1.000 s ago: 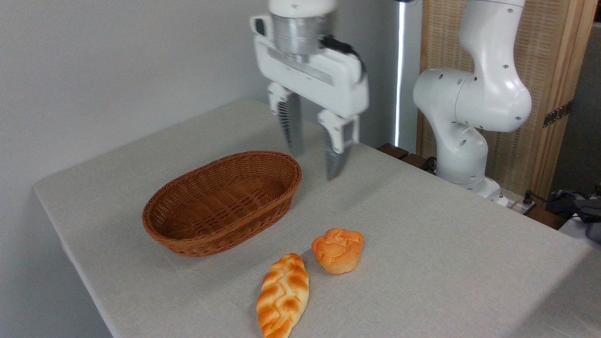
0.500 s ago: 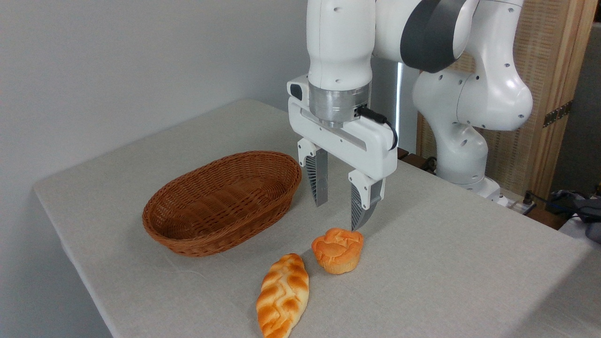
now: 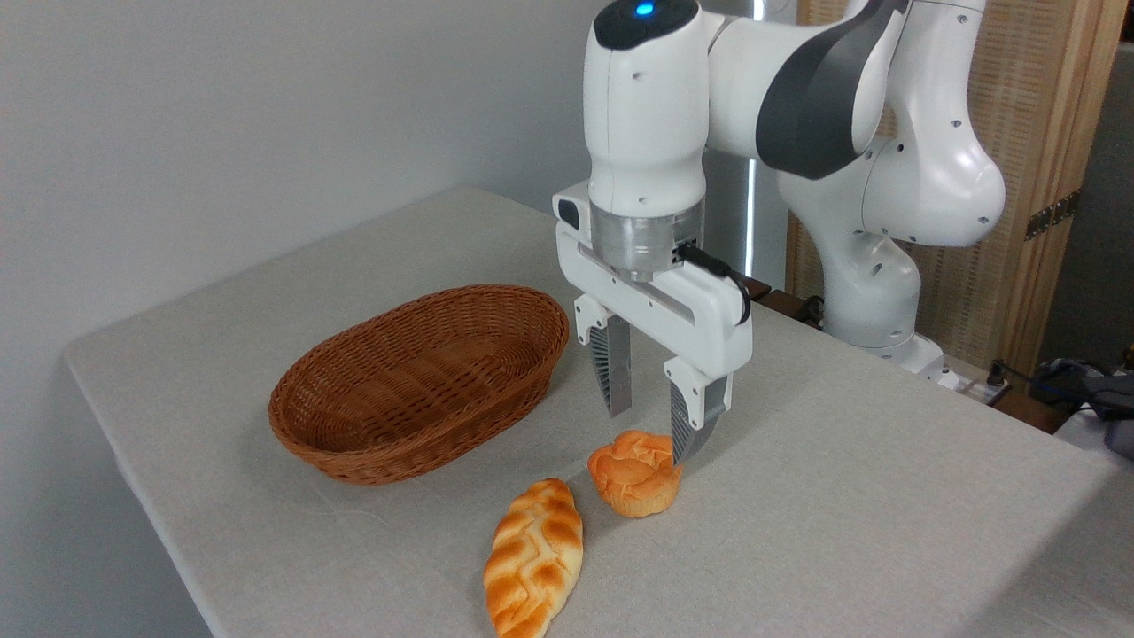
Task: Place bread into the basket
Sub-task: 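Lower the open gripper down around the round orange bun, then close the gripper on the round orange bun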
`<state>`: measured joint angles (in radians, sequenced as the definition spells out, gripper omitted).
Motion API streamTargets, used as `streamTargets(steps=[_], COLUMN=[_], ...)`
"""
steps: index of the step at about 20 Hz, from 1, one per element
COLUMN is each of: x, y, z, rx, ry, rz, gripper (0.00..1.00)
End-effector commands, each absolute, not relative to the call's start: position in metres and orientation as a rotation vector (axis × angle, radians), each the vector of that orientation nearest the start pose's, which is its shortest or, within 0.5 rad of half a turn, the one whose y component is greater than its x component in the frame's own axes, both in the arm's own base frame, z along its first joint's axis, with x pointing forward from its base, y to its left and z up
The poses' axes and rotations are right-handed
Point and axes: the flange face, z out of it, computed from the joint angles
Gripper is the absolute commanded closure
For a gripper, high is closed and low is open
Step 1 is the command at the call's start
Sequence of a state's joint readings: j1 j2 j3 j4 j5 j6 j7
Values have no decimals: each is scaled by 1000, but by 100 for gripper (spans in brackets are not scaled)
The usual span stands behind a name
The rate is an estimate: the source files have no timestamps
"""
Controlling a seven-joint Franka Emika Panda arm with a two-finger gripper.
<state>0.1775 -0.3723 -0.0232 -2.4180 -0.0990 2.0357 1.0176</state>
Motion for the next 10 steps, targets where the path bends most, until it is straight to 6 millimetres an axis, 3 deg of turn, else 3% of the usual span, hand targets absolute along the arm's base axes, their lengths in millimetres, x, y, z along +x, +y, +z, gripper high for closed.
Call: streamTargets(steps=[1, 10], x=[427, 436], y=[62, 54], z=[442, 423], rx=[-2922, -2908], ry=[1296, 1318], rz=[-66, -64], gripper=[0, 0])
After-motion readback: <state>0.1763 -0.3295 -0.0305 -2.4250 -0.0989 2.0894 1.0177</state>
